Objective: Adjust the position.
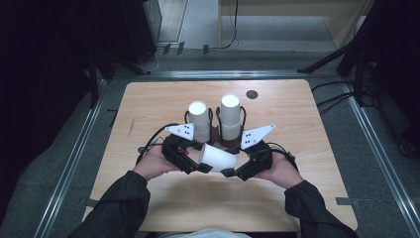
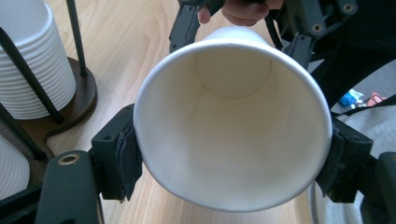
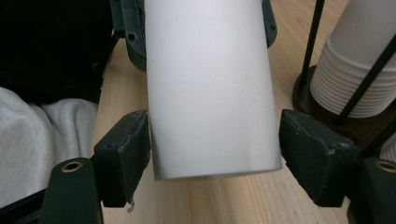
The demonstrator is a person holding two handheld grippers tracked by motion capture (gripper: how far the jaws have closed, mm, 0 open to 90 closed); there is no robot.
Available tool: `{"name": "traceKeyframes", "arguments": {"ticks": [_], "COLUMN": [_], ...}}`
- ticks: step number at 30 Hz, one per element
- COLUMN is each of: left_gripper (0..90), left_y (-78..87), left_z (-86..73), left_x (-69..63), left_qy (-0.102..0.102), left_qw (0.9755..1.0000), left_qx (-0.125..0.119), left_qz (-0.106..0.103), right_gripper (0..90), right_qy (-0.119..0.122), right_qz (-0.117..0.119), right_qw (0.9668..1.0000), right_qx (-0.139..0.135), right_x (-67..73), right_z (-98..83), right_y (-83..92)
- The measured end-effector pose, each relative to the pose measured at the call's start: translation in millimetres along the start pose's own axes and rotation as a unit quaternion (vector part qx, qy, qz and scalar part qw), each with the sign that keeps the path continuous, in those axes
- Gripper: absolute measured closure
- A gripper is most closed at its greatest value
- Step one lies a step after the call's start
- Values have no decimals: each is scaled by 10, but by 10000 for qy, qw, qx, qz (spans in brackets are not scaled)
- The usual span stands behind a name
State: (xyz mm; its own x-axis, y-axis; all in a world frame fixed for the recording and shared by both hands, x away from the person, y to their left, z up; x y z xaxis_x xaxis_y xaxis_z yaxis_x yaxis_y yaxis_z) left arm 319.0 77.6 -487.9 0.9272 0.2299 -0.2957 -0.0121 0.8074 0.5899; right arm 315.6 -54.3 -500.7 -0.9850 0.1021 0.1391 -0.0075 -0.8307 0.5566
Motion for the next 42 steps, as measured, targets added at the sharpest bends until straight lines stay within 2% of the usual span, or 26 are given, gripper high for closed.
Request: {"name": "traceKeyframes", "arguments": {"ticks": [3, 5, 8, 9, 15, 19, 27, 30, 33, 36, 38, 42], "left_gripper": [224, 224, 224, 224, 223, 223, 218, 219, 219, 219, 219, 218], "left_y": [-10, -32, -47, -64, -113, -182, -259, -291, -307, -319, -331, -358], "left_z": [12, 17, 24, 28, 47, 52, 12, -45, -63, -74, -69, -95], "left_x": [11, 28, 33, 45, 62, 90, 120, 129, 135, 129, 122, 121], "left_qy": [6, -15, -1, -48, -186, -227, -272, -342, -331, -413, -422, -437], "left_qw": [10000, 9996, 9994, 9990, 9974, 9947, 9910, 9878, 9865, 9834, 9828, 9798], "left_qx": [63, 262, 340, 450, 683, 978, 1280, 1484, 1561, 1718, 1748, 1894], "left_qz": [-7, 53, 17, 68, 137, 214, 265, 328, 364, 421, 416, 471], "right_gripper": [260, 260, 259, 256, 250, 250, 250, 250, 251, 251, 251, 261], "right_qy": [-13, -30, -22, -25, -52, -135, -167, -151, -154, -150, -140, -130], "right_qz": [-41, -95, -139, -203, -334, -400, -457, -385, -354, -343, -338, -330], "right_qw": [10000, 9999, 9998, 9995, 9989, 9984, 9975, 9973, 9971, 9965, 9964, 9961], "right_qx": [52, 114, 161, 224, 317, 381, 505, 607, 653, 747, 764, 807], "right_x": [-7, -10, -11, -14, -28, -55, -59, -60, -55, -54, -54, -52], "right_z": [-29, -64, -87, -116, -183, -244, -305, -346, -359, -383, -388, -391], "right_y": [0, 0, -3, -7, -8, -18, -64, -132, -181, -246, -261, -310]}}
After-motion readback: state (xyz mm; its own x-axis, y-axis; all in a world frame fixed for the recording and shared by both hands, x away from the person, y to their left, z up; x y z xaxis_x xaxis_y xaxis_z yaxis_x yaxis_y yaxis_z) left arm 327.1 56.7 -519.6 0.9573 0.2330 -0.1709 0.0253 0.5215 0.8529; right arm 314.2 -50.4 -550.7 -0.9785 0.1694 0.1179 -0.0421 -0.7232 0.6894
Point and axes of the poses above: each handheld gripper's, and its own axes: y roughly backward along the jaws, z roughly out of its top, x roughly to its left, the point moved 8 cm from there along -y, roughly forward along the jaws, and after that the axes turned 3 degrees about y, right-handed, at the moved point
